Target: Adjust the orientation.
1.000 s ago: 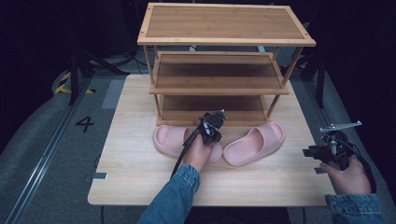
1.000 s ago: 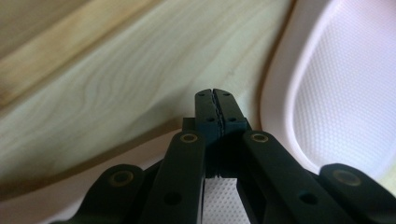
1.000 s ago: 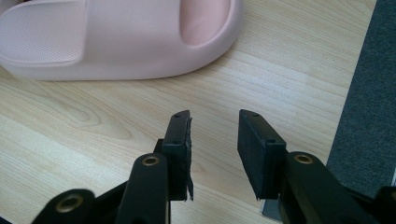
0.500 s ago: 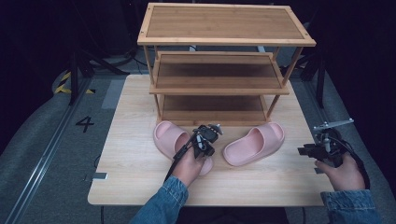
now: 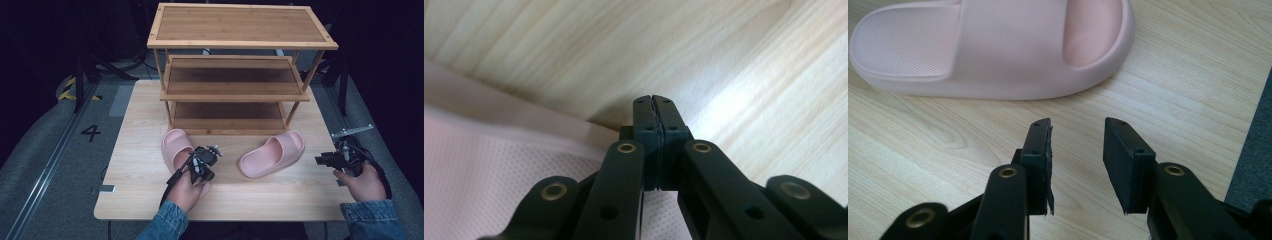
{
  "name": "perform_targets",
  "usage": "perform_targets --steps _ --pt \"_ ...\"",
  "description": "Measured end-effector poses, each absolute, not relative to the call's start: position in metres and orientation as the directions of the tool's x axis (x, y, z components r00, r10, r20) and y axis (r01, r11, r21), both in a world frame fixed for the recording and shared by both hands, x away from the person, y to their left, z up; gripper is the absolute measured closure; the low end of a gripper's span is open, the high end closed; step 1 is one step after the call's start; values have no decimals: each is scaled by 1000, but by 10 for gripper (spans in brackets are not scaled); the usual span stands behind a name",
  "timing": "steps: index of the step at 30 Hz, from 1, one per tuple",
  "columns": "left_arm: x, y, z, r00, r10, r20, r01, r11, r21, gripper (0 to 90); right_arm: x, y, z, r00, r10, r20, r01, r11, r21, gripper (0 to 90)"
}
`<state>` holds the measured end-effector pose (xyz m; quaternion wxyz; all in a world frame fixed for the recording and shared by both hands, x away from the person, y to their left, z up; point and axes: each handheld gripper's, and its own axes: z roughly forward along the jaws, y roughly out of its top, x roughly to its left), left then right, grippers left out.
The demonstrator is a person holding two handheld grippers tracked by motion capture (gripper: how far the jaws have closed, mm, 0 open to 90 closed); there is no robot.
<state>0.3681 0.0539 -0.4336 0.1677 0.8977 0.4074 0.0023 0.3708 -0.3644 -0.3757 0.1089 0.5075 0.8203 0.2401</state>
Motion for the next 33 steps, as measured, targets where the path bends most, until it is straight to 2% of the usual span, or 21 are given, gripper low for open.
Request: perform_targets --steps 6,10,11,12,13,16,18,22,26,31,33 --pt "359 74 -433 637 756 -149 755 -573 318 877 372 -364 -376 -461 885 68 781 369 505 639" --pt "354 76 -425 644 752 -139 737 -562 376 713 375 -360 -374 -469 880 68 773 373 513 630" --pt "349 77 -418 633 769 -86 724 -549 418 653 375 -359 -373 -473 879 65 770 377 515 627" --pt "349 77 -418 633 769 -86 724 -549 418 612 375 -359 -373 -473 879 65 770 377 515 627" --pt "348 82 -414 601 797 -63 732 -517 444 599 377 -358 -373 -478 876 66 768 380 516 617" --pt "351 91 -414 549 832 -82 762 -458 458 533 379 -357 -374 -479 875 69 768 380 516 613" --pt "355 101 -416 481 871 -104 801 -388 455 506 381 -354 -374 -482 873 70 767 383 515 608" --pt "356 113 -413 425 903 -68 804 -342 487 471 383 -350 -374 -494 867 64 760 395 516 600" --pt "364 118 -414 395 916 -76 799 -301 520 459 383 -349 -374 -495 866 64 760 396 515 596" --pt "381 115 -425 368 928 -62 817 -291 498 516 383 -349 -376 -495 866 64 763 398 510 595" --pt "386 114 -429 358 927 -110 838 -266 477 568 383 -351 -376 -491 869 66 766 393 509 595"
